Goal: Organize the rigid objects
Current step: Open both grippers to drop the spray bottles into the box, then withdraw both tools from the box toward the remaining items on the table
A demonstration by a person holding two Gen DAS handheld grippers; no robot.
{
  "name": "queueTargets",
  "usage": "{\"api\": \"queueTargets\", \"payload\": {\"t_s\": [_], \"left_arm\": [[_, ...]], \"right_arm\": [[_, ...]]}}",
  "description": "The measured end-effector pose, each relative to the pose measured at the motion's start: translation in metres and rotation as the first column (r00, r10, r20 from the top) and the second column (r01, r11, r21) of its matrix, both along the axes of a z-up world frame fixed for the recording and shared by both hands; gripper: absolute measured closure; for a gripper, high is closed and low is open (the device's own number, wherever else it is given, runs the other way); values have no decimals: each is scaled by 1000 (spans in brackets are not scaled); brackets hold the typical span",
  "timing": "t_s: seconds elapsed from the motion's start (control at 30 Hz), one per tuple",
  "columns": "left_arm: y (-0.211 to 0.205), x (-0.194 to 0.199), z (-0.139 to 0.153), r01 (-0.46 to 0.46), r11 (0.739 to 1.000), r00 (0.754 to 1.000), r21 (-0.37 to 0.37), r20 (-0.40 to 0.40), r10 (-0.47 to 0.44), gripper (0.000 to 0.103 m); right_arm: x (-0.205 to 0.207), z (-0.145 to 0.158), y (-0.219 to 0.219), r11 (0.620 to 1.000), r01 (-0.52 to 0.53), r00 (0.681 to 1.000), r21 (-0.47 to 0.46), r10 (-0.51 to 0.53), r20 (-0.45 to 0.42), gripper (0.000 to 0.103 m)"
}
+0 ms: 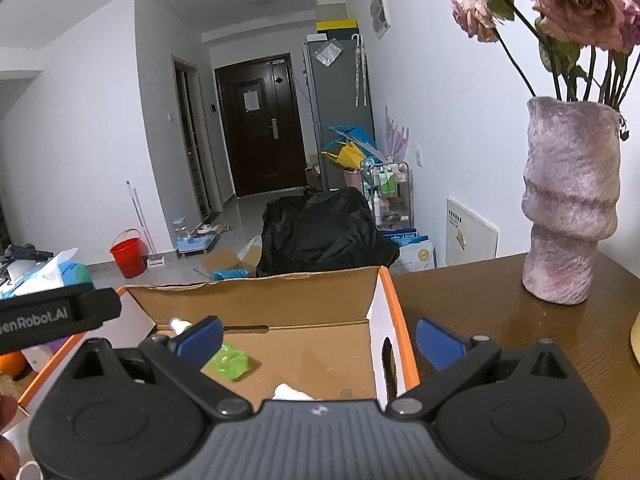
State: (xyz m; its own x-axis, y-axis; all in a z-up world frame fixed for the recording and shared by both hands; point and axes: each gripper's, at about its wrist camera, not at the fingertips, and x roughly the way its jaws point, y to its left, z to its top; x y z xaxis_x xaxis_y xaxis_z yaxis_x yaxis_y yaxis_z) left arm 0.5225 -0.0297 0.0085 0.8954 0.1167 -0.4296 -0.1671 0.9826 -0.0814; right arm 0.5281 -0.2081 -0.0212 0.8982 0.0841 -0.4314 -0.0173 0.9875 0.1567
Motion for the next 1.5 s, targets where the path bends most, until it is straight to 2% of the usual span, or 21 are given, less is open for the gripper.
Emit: {"api": "queueTargets", "payload": {"t_s": [0.23,0.67,1.5], "left_arm": [[-1,-11,1,14,1000,1000,2,11,-14,0],[-5,-47,8,28,999,999,20,41,-29,0],[-31,-139,2,53,998,998,25,34,-53,0]], "right_arm": [[-14,6,-1,999,-3,1000,-40,3,-5,0],[-53,18,-12,997,-29,998,-75,32,47,0],[-149,16,-44,991,-28,998,-134,35,53,0]]}}
